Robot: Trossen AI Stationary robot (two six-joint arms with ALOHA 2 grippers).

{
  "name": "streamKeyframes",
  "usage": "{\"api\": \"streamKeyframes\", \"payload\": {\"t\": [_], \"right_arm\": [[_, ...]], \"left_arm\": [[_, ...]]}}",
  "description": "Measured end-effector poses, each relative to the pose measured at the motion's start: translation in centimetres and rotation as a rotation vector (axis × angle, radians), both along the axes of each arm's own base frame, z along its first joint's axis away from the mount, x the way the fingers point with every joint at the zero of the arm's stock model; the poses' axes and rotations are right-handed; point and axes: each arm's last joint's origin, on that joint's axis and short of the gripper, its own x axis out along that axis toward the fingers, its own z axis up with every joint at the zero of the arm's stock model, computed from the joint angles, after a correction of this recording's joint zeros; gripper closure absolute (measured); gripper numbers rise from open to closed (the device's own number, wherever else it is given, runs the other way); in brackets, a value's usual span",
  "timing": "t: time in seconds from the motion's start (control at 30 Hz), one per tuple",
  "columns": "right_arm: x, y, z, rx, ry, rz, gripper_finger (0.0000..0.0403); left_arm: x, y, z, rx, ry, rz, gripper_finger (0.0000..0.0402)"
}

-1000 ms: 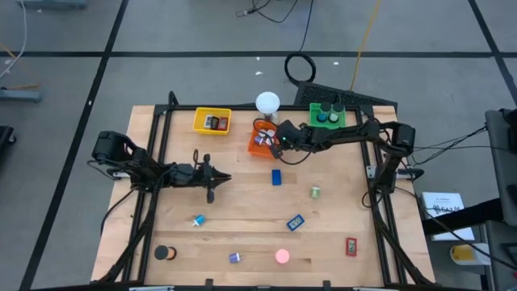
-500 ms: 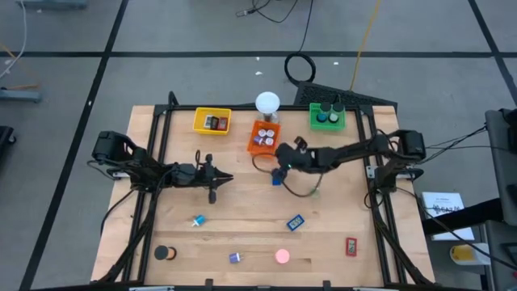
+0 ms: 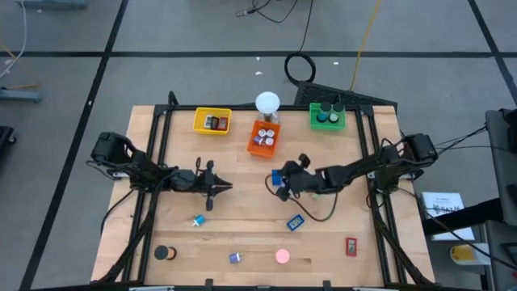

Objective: Pick & Place Office items
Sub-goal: Put the top blue digital clock into the yellow bin

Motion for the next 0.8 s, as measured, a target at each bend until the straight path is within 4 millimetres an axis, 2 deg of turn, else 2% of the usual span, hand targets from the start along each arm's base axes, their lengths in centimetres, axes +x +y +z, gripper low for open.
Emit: {"api": "streamKeyframes", "payload": {"t": [0.13,0.27,0.53,0.63,0.73,0.8], "right_arm": [[-0.5,1.4,0.9,-0.004,-0.051,-0.007,0.0387],[-0.5,2.0,1.2,-0.007,-0.08,0.002,0.0358],[-0.5,2.0,1.2,-0.003,-0.081,0.007,0.0309],[-0.4,2.0,1.3,0.009,-0.103,0.003,0.0303],[0.5,1.6,1.3,0.046,-0.238,-0.014,0.0301],[0.7,1.2,0.8,0.062,-0.219,0.009,0.0305]], "left_arm": [[-0.2,-0.9,0.0,-0.011,0.0,-0.045,0.036],[-0.3,-1.4,0.0,-0.024,-0.004,-0.067,0.036],[-0.3,-1.7,0.1,-0.025,-0.005,-0.08,0.036],[-0.3,-1.7,0.1,-0.024,-0.006,-0.08,0.036],[-0.3,-1.7,0.1,-0.023,-0.005,-0.08,0.036],[-0.3,-1.7,0.1,-0.024,-0.006,-0.08,0.036]]}}
